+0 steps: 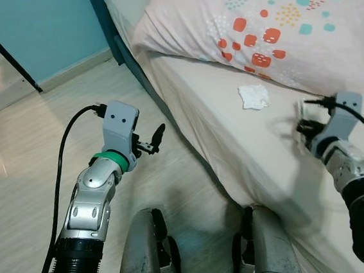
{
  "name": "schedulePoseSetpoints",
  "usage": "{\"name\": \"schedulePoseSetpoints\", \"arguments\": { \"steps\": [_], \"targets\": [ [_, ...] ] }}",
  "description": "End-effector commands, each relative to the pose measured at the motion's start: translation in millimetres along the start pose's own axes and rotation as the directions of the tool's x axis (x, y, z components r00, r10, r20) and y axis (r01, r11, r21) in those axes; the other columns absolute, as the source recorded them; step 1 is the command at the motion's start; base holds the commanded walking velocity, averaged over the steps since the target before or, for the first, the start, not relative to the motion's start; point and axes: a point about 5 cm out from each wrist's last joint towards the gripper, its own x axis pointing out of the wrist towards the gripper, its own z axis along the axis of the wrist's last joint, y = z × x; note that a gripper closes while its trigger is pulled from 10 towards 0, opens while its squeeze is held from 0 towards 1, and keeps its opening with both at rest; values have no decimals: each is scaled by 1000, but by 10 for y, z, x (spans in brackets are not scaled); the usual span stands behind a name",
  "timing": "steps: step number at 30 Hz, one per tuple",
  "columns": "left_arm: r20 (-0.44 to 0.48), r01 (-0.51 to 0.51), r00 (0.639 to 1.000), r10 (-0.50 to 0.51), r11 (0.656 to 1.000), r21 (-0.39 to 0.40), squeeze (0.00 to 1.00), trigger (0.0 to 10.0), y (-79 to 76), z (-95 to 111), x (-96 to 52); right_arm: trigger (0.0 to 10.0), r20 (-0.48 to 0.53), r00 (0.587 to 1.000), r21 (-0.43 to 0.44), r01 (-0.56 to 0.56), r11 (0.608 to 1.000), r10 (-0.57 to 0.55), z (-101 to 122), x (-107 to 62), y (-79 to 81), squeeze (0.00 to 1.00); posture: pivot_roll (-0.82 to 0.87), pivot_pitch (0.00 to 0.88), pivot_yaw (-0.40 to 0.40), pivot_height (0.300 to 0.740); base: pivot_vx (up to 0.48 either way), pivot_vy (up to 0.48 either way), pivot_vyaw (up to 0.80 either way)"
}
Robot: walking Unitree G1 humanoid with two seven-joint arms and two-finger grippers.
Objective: Clean up the room
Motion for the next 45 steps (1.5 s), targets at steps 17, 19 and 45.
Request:
{"name": "schedulePoseSetpoints", "arguments": {
  "steps": [17, 19, 45],
  "targets": [
    [1, 59, 998, -59, 996, 67, 0, 10000, -256, -120, -17, 10000, 434, 899, -92, -14, 996, 53, 63, -707, 548, 0, 31, 259, 59, 603, 0, 0, 0],
    [-10, 74, 997, -73, 996, 56, 0, 10000, -272, -159, -66, 10000, 439, 898, -97, 6, 995, 37, -9, -853, 637, 0, 21, 249, 56, 603, 0, 0, 0],
    [-122, -102, 988, 99, 994, -24, 0, 10000, -152, -560, -193, 10000, 301, 949, -188, -43, 981, 99, -395, -915, 955, 0, 10, 150, 7, 633, 0, 0, 0]
  ]
}}
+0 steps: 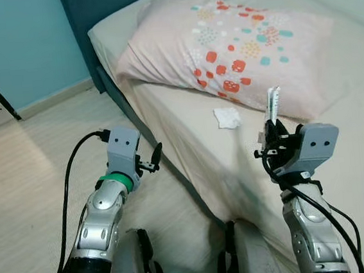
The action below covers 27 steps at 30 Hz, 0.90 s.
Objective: Clean up the room
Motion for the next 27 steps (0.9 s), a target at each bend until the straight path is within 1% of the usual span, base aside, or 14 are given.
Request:
{"name": "schedulePoseSetpoints", "arguments": {
  "steps": [1, 5, 8, 10, 17, 19, 27],
  "targets": [
    [-16, 5, 1000, -4, 1000, 6, 0, 10000, -31, -76, -25, 10000, -37, 999, -4, 1, 1000, -1, -78, -38, -14, 0, 7, 144, 3, 637, 0, 0, 0],
    [-13, 3, 1000, -3, 1000, 5, 0, 10000, -54, -84, -8, 10000, -51, 999, -9, -5, 1000, 4, -117, -58, -13, 0, 6, 140, 1, 657, 0, 0, 0],
    [-12, 4, 1000, -4, 1000, 4, 0, 10000, -64, -83, -2, 10000, -54, 999, -10, -3, 1000, 3, -125, -60, -21, 0, 6, 140, 1, 662, 0, 0, 0],
    [-2, 11, 1000, -11, 1000, 5, 0, 10000, -94, -69, 22, 10000, -61, 998, -17, 8, 1000, -9, -141, -62, -56, 0, 1, 141, 2, 677, 0, 0, 0],
    [3, 8, 1000, -8, 1000, 4, 0, 10000, -95, -60, 38, 10000, -66, 998, -25, 23, 999, -24, -154, -67, -85, 0, 1, 142, 3, 696, 0, 0, 0],
    [6, 4, 1000, -5, 1000, 5, 0, 10000, -93, -54, 49, 10000, -69, 997, -26, 26, 999, -28, -166, -73, -92, 0, 0, 144, 5, 711, 0, 0, 0],
    [15, 4, 1000, -4, 1000, 6, 0, 10000, -115, -31, 80, 10000, -71, 997, -26, 32, 999, -34, -176, -72, -99, 0, 1, 144, 8, 735, 0, 0, 0]
  ]
}}
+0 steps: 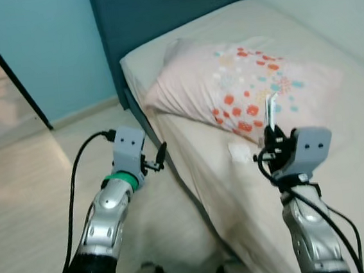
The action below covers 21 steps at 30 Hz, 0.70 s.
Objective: Clean up the room
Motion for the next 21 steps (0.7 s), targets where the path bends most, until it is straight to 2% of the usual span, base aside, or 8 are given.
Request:
{"name": "schedulePoseSetpoints", "arguments": {
  "steps": [1, 7, 13, 21],
  "targets": [
    [-20, 11, 1000, -11, 1000, 3, 0, 10000, -51, -59, -4, 10000, -21, 999, -1, 28, 1000, -28, -59, -47, -58, 0, 1, 144, 8, 740, 0, 0, 0],
    [-31, 1, 1000, -2, 1000, -9, 0, 10000, -51, -76, 8, 10000, -48, 995, -1, 86, 996, -86, -95, -43, -116, 0, 1, 144, 8, 740, 0, 0, 0],
    [-36, 4, 999, -4, 1000, 3, 0, 10000, -49, -79, 11, 10000, -44, 995, 9, 86, 996, -85, -98, -41, -113, 0, 1, 144, 8, 740, 0, 0, 0],
    [-35, 10, 999, -10, 1000, -19, 0, 10000, -65, -76, 14, 10000, -45, 995, 40, 89, 995, -87, -101, -47, -97, 0, -1, 151, 12, 740, 0, 0, 0]
  ]
}}
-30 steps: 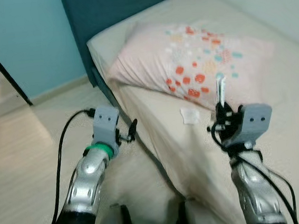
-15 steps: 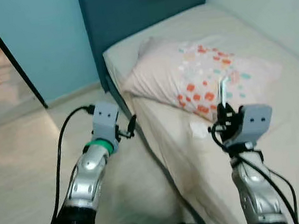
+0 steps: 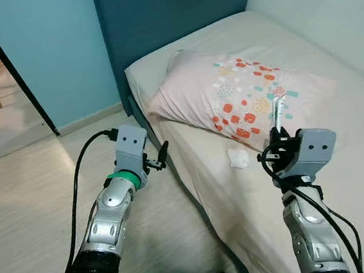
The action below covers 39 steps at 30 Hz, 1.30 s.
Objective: Clean up the room
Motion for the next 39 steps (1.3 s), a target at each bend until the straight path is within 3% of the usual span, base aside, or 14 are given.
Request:
{"name": "schedulePoseSetpoints", "arguments": {
  "steps": [1, 5, 10, 19, 23, 27, 31, 39],
  "targets": [
    [-32, 16, 999, -16, 1000, -4, 0, 10000, -38, -70, -14, 10000, -40, 999, -6, 17, 1000, -17, -74, -37, -62, 0, -1, 151, 12, 740, 0, 0, 0],
    [-40, 20, 999, -21, 1000, -14, 0, 10000, -42, -82, -18, 10000, -72, 997, -50, 3, 999, -7, -121, -38, -61, 0, -1, 151, 12, 740, 0, 0, 180],
    [-94, 29, 995, -33, 999, -39, 0, 10000, -57, -177, -53, 10000, -58, 998, -35, -13, 999, 11, -112, -30, -31, 0, -1, 151, 12, 740, 0, 0, 698],
    [-147, 4, 989, -3, 1000, 4, 0, 10000, -2, -280, -83, 10000, -67, 998, -32, -24, 999, 22, -134, -39, -25, 0, 6, 153, 13, 740, 0, 0, 686],
    [-142, -6, 990, 9, 1000, 25, 0, 10000, 19, -275, -72, 10000, -67, 997, -28, -26, 999, 24, -136, -38, -21, 0, 6, 151, 15, 740, 0, 0, 684],
    [-135, -3, 991, 7, 999, 34, 0, 10000, 11, -258, -56, 10000, -42, 999, 33, -20, 999, 21, -98, -32, -12, 0, 4, 151, 18, 740, 0, 0, 581],
    [-135, -1, 991, 6, 999, 36, 0, 10000, 11, -256, -57, 10000, -55, 998, -16, -36, 999, 35, -127, -36, -10, 0, 4, 151, 18, 740, 0, 0, 509],
    [-135, -4, 991, 11, 999, 47, 0, 10000, 18, -259, -60, 10000, -61, 998, -10, -31, 999, 31, -137, -26, -10, 0, 4, 151, 18, 740, 0, 0, 777]
  ]
}}
